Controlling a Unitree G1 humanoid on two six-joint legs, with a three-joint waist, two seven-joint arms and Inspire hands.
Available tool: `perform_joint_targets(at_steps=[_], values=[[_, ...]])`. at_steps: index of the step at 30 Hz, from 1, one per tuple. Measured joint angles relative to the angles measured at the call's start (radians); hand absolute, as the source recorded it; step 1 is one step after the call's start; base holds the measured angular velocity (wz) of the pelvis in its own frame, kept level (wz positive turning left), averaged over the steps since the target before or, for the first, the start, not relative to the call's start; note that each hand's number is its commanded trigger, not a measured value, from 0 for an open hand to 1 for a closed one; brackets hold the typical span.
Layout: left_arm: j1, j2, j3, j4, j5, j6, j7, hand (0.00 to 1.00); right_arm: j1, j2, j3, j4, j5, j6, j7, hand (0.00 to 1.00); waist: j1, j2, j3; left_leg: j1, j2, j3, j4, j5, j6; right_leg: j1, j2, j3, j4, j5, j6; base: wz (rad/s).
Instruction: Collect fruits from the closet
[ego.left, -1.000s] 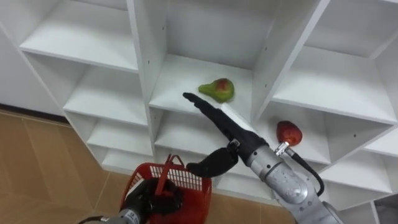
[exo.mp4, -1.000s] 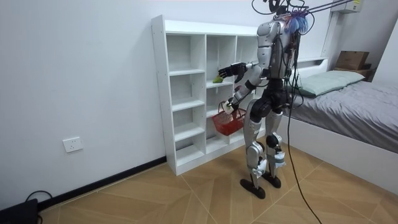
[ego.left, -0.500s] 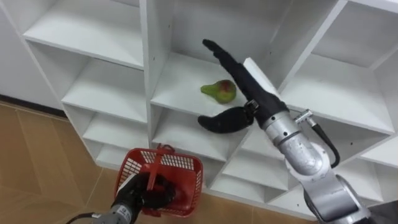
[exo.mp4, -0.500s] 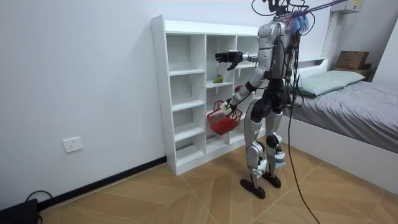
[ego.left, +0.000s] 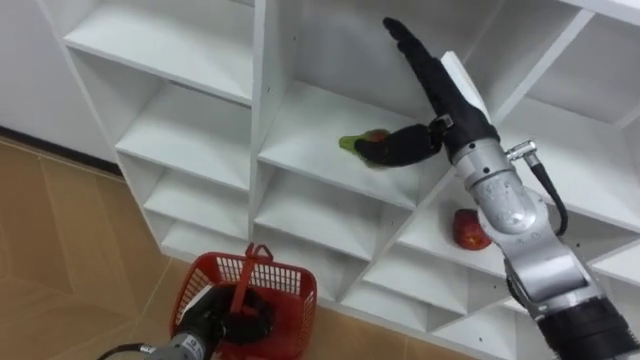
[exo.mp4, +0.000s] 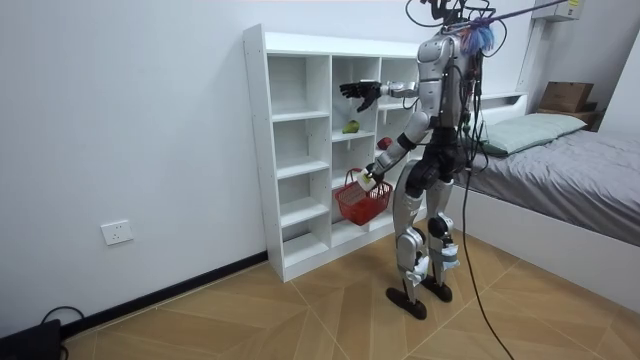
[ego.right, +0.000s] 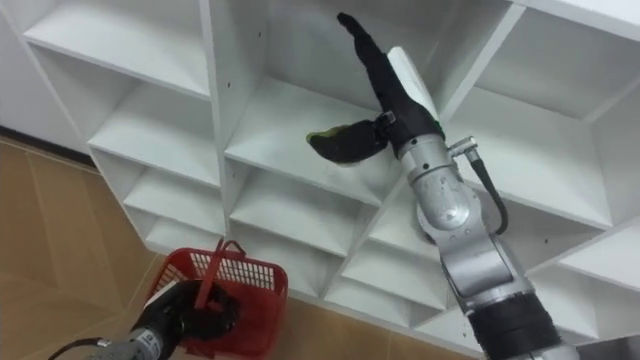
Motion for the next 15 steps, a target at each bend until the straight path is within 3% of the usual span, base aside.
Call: perform_joint_targets(at_steps=[15], values=[[-0.001, -0.001, 0.002, 0.000, 0.035, 0.041, -0.040, 1.00, -0.051, -0.016, 0.000, 0.125, 0.024, 0.019, 0.017, 0.00, 0.026, 0.000, 0.0000, -0.009, -0.003, -0.013, 0.021, 0.000, 0.000, 0.003, -0.008, -0.005, 0.002, 0.000, 0.001, 0.03]])
